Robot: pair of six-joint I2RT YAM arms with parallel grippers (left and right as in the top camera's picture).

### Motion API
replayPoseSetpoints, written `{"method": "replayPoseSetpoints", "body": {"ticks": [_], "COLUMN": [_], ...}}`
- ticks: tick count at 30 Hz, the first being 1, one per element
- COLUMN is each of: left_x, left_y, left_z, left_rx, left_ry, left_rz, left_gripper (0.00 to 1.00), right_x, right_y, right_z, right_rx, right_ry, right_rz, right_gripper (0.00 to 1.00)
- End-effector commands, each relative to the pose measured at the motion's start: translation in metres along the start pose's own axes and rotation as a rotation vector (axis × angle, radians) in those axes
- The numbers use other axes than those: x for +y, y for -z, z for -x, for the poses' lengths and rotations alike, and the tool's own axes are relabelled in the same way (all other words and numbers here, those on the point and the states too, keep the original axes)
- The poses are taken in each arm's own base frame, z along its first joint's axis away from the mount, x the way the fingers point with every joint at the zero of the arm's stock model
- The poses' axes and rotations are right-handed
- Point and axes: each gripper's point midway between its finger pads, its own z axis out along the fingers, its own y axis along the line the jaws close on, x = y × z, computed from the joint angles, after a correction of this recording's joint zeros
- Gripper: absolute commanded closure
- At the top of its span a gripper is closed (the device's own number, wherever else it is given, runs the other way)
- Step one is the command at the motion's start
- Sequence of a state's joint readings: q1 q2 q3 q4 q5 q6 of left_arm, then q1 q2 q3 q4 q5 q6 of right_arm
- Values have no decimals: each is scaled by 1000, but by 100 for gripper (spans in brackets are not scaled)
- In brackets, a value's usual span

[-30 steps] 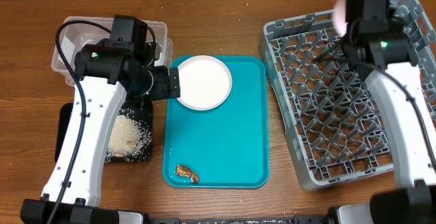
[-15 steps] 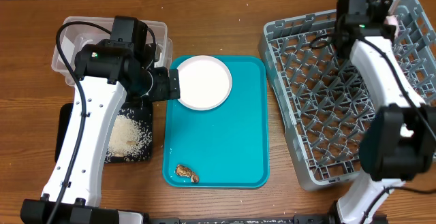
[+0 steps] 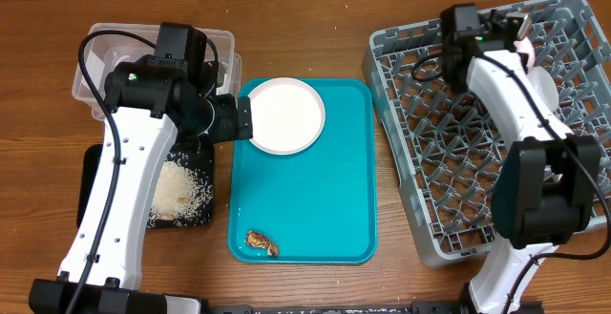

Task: Sort waste into correct bins and load items into the dishwasher
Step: 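Carry the bowl right and set it in the dish rack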

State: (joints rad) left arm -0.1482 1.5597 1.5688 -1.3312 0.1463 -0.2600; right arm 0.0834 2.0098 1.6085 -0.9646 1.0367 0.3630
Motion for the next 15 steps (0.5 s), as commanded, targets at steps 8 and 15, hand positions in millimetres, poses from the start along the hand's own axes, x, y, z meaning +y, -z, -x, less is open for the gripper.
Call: {"method": "replayPoseSetpoints", "body": {"ticks": [8, 15], "left_x": [-2, -2], "left_y": [3, 3], "left_z": [2, 2], "left_rx": [-9, -8], "left_ry": [12, 12], "left_rz": [-14, -13], "left_gripper": [5, 1], "right_x": [38, 14], "right_y": [29, 82], "right_z": [-42, -24], "right_rx": [192, 192], "right_ry": [8, -97], "right_rz": [283, 534], "right_gripper": [88, 56]}}
